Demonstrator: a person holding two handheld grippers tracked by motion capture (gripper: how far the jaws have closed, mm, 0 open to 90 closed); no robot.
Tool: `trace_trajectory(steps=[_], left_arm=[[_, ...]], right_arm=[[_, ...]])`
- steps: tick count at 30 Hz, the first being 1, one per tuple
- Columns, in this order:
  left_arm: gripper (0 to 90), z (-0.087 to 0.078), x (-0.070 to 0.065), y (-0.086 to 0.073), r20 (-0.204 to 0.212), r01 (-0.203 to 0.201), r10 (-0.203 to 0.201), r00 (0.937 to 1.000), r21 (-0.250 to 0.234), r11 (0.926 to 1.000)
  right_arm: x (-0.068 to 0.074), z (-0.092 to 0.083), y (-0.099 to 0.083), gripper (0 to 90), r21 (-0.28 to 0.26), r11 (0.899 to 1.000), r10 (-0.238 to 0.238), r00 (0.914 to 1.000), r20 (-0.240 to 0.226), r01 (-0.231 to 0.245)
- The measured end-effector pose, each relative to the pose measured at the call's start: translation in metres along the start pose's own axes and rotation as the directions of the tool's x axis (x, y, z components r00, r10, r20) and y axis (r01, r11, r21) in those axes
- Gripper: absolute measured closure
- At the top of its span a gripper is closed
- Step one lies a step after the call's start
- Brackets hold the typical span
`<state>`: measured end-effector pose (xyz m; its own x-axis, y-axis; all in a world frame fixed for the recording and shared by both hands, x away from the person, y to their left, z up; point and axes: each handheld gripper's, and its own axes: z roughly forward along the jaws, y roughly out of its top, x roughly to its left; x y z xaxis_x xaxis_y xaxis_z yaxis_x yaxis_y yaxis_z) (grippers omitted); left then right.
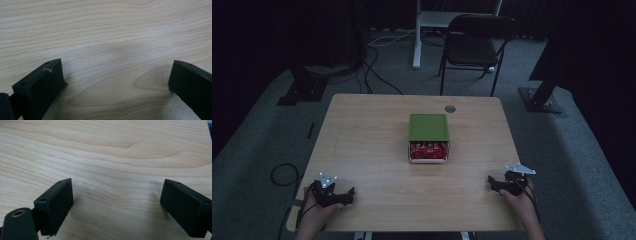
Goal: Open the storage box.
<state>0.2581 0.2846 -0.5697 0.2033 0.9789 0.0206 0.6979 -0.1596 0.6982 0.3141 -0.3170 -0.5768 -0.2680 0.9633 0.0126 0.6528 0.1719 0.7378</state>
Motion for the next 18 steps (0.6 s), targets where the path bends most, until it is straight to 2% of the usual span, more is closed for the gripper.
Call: trace_trajectory(steps=[7, 18], left_arm=[[0.8, -0.0003, -0.0005, -0.0001, 0.003, -0.004, 0.004, 1.0000, -0.001, 1.0000], [1.3, -0.0003, -0.0079, 0.0003, 0.042, -0.062, 0.062, 0.9972, -0.007, 0.9981]], right_arm=[[0.0000, 0.0000, 0.0001, 10.6, 0.001, 1.000, 0.000, 1.0000, 0.000, 0.000], [0.0000, 0.0000, 0.0001, 10.6, 0.001, 1.000, 0.000, 1.0000, 0.000, 0.000]])
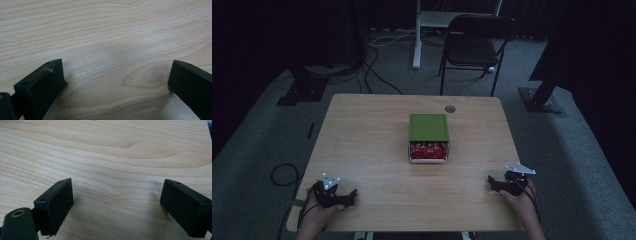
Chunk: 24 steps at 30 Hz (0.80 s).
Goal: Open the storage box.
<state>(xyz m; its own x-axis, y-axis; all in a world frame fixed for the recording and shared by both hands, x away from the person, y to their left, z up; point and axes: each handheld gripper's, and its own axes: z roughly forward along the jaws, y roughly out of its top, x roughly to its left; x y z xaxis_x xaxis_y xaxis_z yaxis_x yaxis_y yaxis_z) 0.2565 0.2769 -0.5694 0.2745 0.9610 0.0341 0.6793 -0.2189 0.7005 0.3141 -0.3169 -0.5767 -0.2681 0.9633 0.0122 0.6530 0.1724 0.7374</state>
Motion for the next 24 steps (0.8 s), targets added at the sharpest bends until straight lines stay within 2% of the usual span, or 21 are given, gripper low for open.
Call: trace_trajectory(steps=[7, 13, 19, 22, 24], left_arm=[[1.3, 0.002, -0.015, 0.010, 0.018, -0.068, 0.068, 0.9975, -0.014, 0.9976], [1.3, 0.004, -0.028, 0.023, 0.012, -0.126, 0.126, 0.9919, -0.049, 0.9909], [1.3, 0.007, -0.042, 0.035, 0.025, -0.180, 0.183, 0.9828, -0.078, 0.9805], [1.3, 0.008, -0.052, 0.041, 0.031, -0.215, 0.218, 0.9754, -0.088, 0.9726], [1.3, 0.009, -0.058, 0.044, 0.030, -0.246, 0.250, 0.9679, -0.098, 0.9644]], right_arm=[[0.000, 0.000, 0.000, 10.6, 0.000, 1.000, 0.000, 1.0000, -0.001, 0.000], [0.000, 0.000, 0.000, 10.7, 0.000, 1.000, 0.000, 1.0000, -0.001, 0.000], [0.000, 0.000, 0.000, 10.7, 0.000, 1.000, 0.000, 1.0000, 0.000, 0.000], [0.000, 0.000, 0.000, 10.6, 0.000, 1.000, 0.000, 1.0000, 0.000, 0.000], [0.000, 0.000, 0.000, 10.7, 0.000, 1.000, 0.000, 1.0000, -0.001, 0.000]])
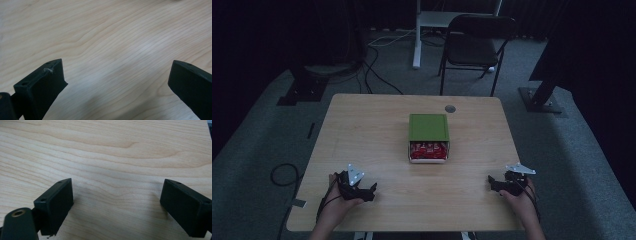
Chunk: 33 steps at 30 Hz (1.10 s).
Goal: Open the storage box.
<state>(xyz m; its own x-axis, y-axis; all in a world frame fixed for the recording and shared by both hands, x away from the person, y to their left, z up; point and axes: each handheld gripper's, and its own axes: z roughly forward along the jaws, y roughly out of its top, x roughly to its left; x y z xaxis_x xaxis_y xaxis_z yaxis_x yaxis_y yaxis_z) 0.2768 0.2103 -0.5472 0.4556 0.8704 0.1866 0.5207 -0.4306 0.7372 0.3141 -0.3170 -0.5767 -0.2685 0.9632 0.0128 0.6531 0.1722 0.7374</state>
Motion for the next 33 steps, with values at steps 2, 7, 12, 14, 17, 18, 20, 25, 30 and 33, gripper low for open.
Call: trace_trajectory(steps=[2, 7, 12, 14, 17, 18, 20, 25, 30, 33], left_arm=[[1.3, 0.002, -0.005, 0.005, 0.002, -0.026, 0.026, 0.9997, -0.013, 0.9996], [1.3, 0.006, -0.014, 0.016, 0.011, -0.078, 0.078, 0.9969, -0.029, 0.9966], [1.3, 0.011, -0.024, 0.024, 0.012, -0.129, 0.130, 0.9914, -0.040, 0.9908], [1.3, 0.012, -0.029, 0.027, 0.004, -0.163, 0.164, 0.9865, -0.047, 0.9855], [1.3, 0.013, -0.034, 0.033, 0.004, -0.193, 0.194, 0.9811, -0.054, 0.9797], [1.3, 0.013, -0.036, 0.035, 0.007, -0.205, 0.205, 0.9787, -0.055, 0.9773], [1.3, 0.014, -0.040, 0.038, 0.009, -0.221, 0.222, 0.9750, -0.062, 0.9733], [1.3, 0.017, -0.049, 0.046, 0.005, -0.272, 0.273, 0.9619, -0.070, 0.9597], [1.3, 0.022, -0.058, 0.051, 0.004, -0.311, 0.313, 0.9499, -0.089, 0.9463], [1.3, 0.024, -0.064, 0.054, -0.001, -0.335, 0.337, 0.9417, -0.092, 0.9377]], right_arm=[[0.000, 0.000, 0.000, 10.6, 0.000, 1.000, 0.000, 1.0000, 0.000, 0.000], [0.000, 0.000, 0.000, 10.7, 0.000, 1.000, 0.001, 1.0000, 0.000, -0.001], [0.000, 0.000, 0.000, 10.6, 0.000, 1.000, 0.002, 1.0000, 0.000, -0.002], [0.000, 0.000, 0.000, 10.6, 0.000, 1.000, 0.002, 1.0000, 0.000, -0.002], [0.000, 0.000, 0.000, 10.6, 0.000, 1.000, 0.003, 1.0000, 0.000, -0.003], [0.000, 0.000, 0.000, 10.6, 0.000, 1.000, 0.003, 1.0000, 0.000, -0.003], [0.000, 0.000, 0.000, 10.7, 0.000, 1.000, 0.003, 1.0000, 0.000, -0.003], [0.000, 0.000, 0.000, 10.6, 0.000, 1.000, 0.003, 1.0000, 0.000, -0.003], [0.000, 0.000, 0.000, 10.6, 0.000, 1.000, 0.002, 1.0000, 0.000, -0.002], [0.000, 0.000, 0.000, 10.6, 0.000, 1.000, 0.003, 1.0000, 0.000, -0.003]])
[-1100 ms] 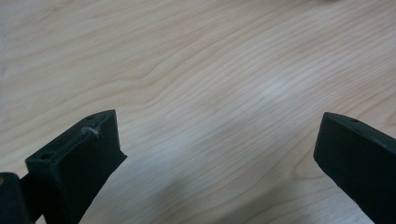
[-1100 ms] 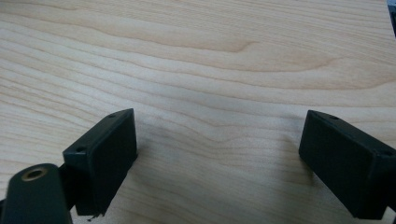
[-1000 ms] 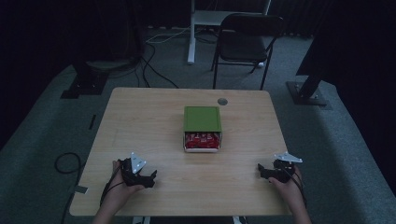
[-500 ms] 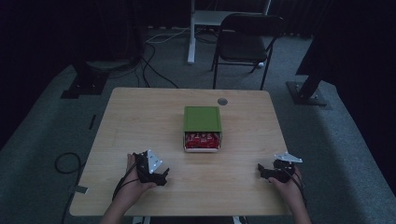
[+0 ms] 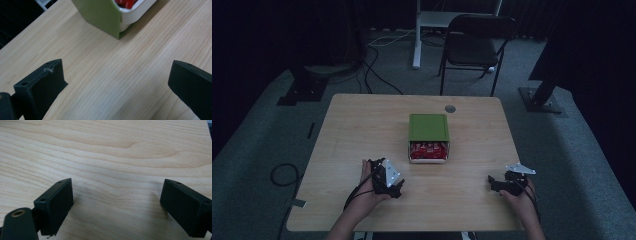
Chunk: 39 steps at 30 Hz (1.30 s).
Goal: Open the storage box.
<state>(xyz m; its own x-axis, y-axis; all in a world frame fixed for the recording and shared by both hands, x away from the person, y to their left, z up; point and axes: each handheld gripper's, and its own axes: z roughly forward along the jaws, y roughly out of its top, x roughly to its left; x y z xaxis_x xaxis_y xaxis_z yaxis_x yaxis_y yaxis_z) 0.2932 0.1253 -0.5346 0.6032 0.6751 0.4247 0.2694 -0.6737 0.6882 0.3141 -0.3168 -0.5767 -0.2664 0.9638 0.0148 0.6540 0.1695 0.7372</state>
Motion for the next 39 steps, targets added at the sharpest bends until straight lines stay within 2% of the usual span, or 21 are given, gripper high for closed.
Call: trace_trajectory(steps=[6, 10, 19, 22, 24, 25, 27, 30, 31, 35, 37, 38, 39], left_arm=[[1.3, 0.002, -0.011, 0.013, -0.003, -0.070, 0.070, 0.9975, -0.023, 0.9973], [1.3, 0.006, -0.019, 0.023, 0.012, -0.110, 0.111, 0.9938, -0.044, 0.9930], [1.3, 0.017, -0.032, 0.038, 0.026, -0.200, 0.201, 0.9792, -0.057, 0.9782], [1.3, 0.020, -0.037, 0.043, 0.029, -0.213, 0.216, 0.9759, -0.087, 0.9731], [1.3, 0.023, -0.040, 0.046, 0.034, -0.239, 0.243, 0.9694, -0.088, 0.9669], [1.3, 0.024, -0.041, 0.047, 0.035, -0.245, 0.248, 0.9680, -0.087, 0.9657], [1.3, 0.027, -0.043, 0.050, 0.031, -0.275, 0.279, 0.9599, -0.079, 0.9580], [1.3, 0.030, -0.046, 0.053, 0.029, -0.299, 0.303, 0.9526, -0.085, 0.9503], [1.4, 0.031, -0.047, 0.055, 0.025, -0.314, 0.317, 0.9481, -0.090, 0.9452], [1.8, 0.036, -0.048, 0.061, 0.025, -0.338, 0.342, 0.9395, -0.100, 0.9360], [8.2, 0.038, -0.048, 0.062, 0.012, -0.358, 0.361, 0.9326, -0.088, 0.9294], [8.3, 0.040, -0.049, 0.062, 0.013, -0.364, 0.367, 0.9302, -0.087, 0.9271], [9.2, 0.042, -0.049, 0.063, 0.013, -0.378, 0.380, 0.9249, -0.086, 0.9220]], right_arm=[[0.000, 0.000, 0.000, 10.6, 0.000, 1.000, -0.001, 1.0000, 0.000, 0.001], [0.000, 0.000, 0.000, 10.6, 0.001, 1.000, -0.001, 1.0000, 0.000, 0.001], [0.000, 0.000, 0.000, 10.6, 0.001, 1.000, 0.001, 1.0000, 0.000, -0.001], [0.000, 0.000, 0.000, 10.6, 0.001, 1.000, 0.000, 1.0000, 0.000, 0.000], [0.000, 0.000, 0.000, 10.6, 0.001, 1.000, 0.000, 1.0000, 0.000, 0.000], [0.000, 0.000, 0.000, 10.6, 0.000, 1.000, 0.000, 1.0000, 0.000, 0.000], [0.000, 0.000, 0.000, 10.7, 0.000, 1.000, 0.000, 1.0000, 0.000, 0.000], [0.000, 0.000, 0.000, 10.6, 0.000, 1.000, -0.001, 1.0000, 0.000, 0.001], [0.000, 0.000, 0.000, 10.6, 0.000, 1.000, -0.001, 1.0000, 0.000, 0.001], [0.000, 0.000, 0.000, 10.6, 0.000, 1.000, -0.001, 1.0000, 0.000, 0.001], [0.000, 0.000, 0.000, 10.6, 0.000, 1.000, -0.001, 1.0000, 0.000, 0.001], [0.000, 0.000, 0.000, 10.6, 0.000, 1.000, -0.001, 1.0000, 0.000, 0.001], [0.000, 0.000, 0.000, 10.6, 0.000, 1.000, -0.001, 1.0000, 0.000, 0.001]])
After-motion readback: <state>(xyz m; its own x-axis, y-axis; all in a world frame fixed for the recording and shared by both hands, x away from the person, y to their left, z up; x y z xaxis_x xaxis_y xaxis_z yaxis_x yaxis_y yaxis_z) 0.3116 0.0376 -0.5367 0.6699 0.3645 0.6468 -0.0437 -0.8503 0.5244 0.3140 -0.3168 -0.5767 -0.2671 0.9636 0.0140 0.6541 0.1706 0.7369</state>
